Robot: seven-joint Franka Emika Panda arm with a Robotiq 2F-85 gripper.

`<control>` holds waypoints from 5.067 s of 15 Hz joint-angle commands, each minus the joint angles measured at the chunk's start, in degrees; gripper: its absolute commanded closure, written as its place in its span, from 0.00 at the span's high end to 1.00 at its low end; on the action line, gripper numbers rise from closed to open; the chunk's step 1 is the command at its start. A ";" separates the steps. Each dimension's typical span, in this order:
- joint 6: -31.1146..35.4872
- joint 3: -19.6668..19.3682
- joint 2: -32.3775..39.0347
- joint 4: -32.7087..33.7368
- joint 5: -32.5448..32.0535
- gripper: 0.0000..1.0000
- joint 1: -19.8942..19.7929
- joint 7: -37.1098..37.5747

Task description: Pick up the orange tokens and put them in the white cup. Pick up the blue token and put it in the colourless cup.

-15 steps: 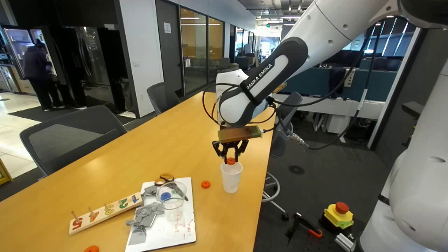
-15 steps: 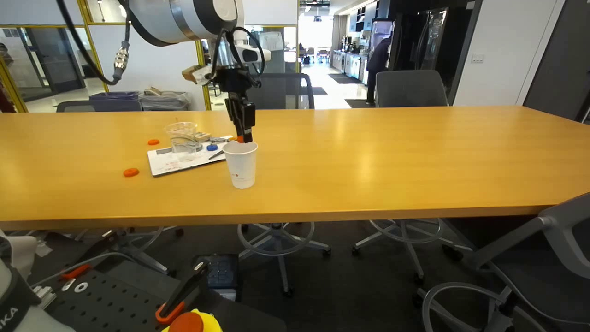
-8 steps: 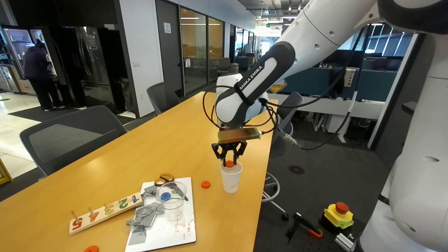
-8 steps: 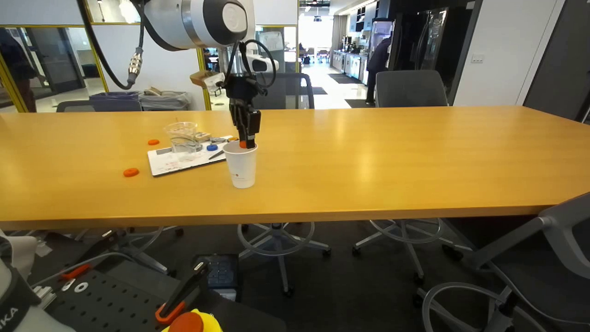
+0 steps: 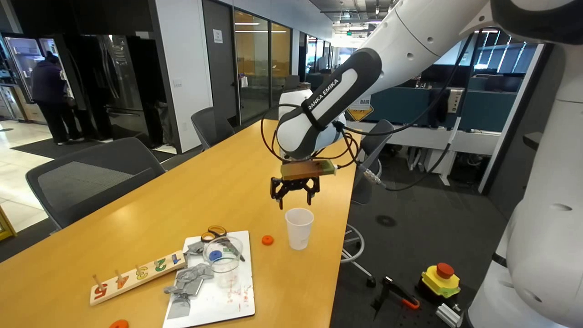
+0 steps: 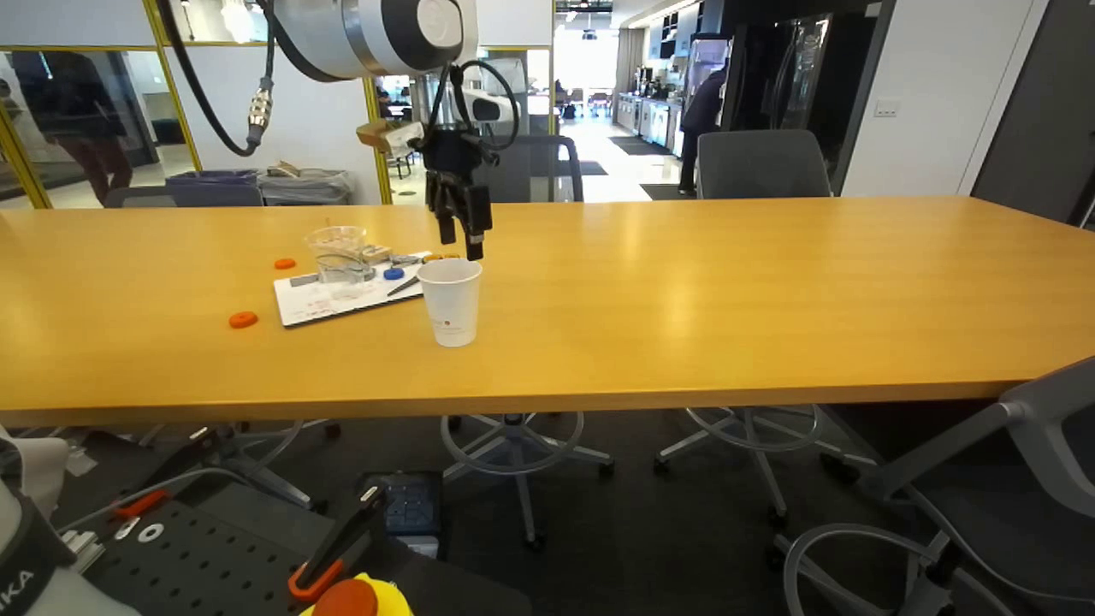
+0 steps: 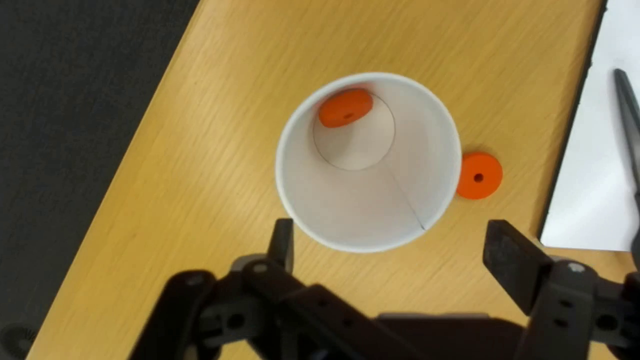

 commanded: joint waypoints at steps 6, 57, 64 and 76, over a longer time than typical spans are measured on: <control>6.00 4.63 -1.11 3.47 6.38 1.00 3.75 -18.74; 3.86 7.94 25.51 17.99 0.50 1.00 -2.46 -56.51; 5.55 6.65 24.84 17.08 -1.28 1.00 -0.82 -53.94; 7.31 5.81 24.05 15.24 -3.33 1.00 0.32 -50.71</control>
